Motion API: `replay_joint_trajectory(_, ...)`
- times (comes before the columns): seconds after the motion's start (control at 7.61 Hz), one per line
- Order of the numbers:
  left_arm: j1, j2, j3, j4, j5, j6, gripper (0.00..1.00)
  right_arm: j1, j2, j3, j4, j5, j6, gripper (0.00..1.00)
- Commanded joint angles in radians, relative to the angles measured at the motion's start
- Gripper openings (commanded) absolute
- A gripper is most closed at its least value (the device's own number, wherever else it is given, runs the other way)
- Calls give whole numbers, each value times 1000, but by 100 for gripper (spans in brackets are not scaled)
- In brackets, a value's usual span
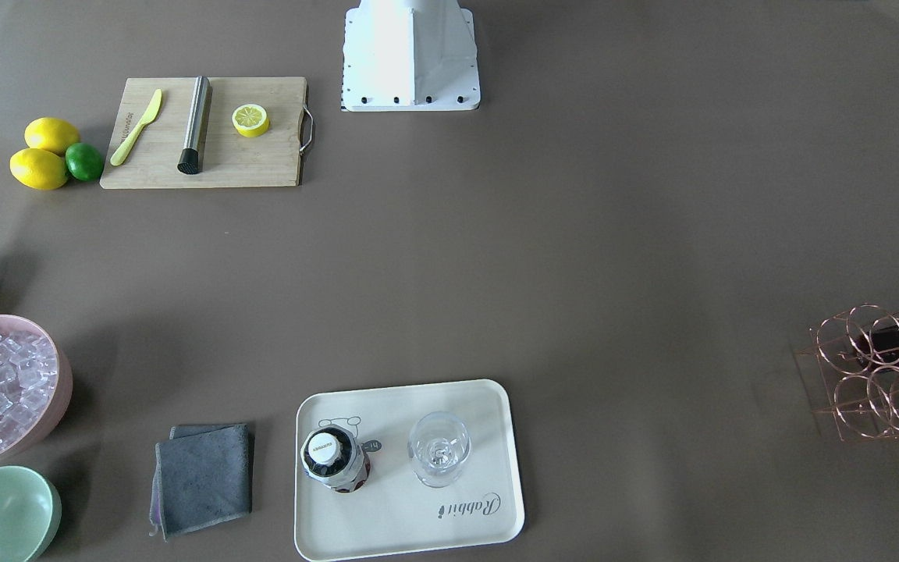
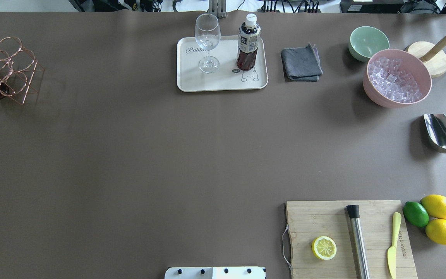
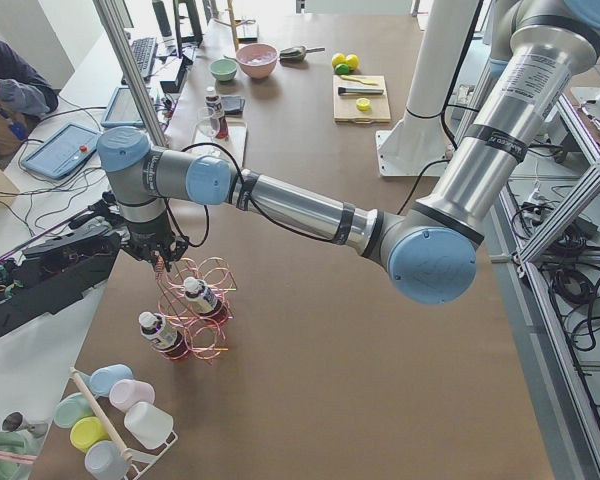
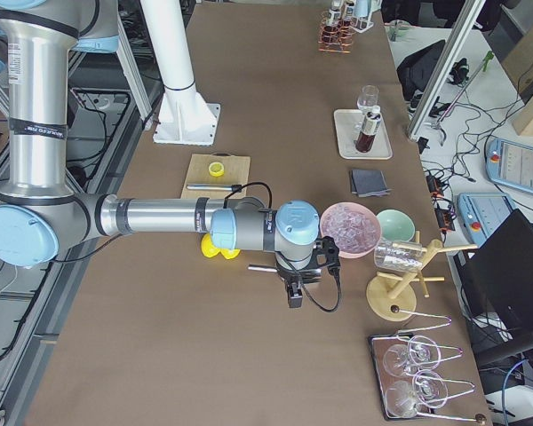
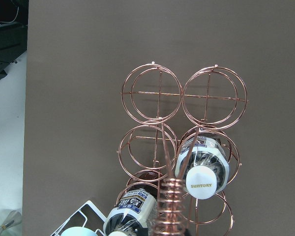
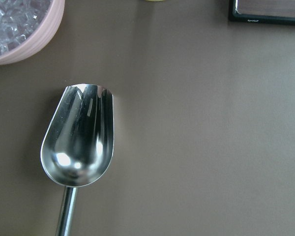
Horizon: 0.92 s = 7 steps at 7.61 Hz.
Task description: Take tea from basket to plate
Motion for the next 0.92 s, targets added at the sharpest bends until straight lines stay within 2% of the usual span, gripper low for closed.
replay_joint_trajectory(0.0, 3, 0, 4, -7, 0, 0, 0, 0, 0, 0, 1, -2, 0, 100)
replay_joint_trajectory(0.79, 14, 0, 4, -7, 0, -2, 0, 0, 0, 0, 1, -2, 0, 100)
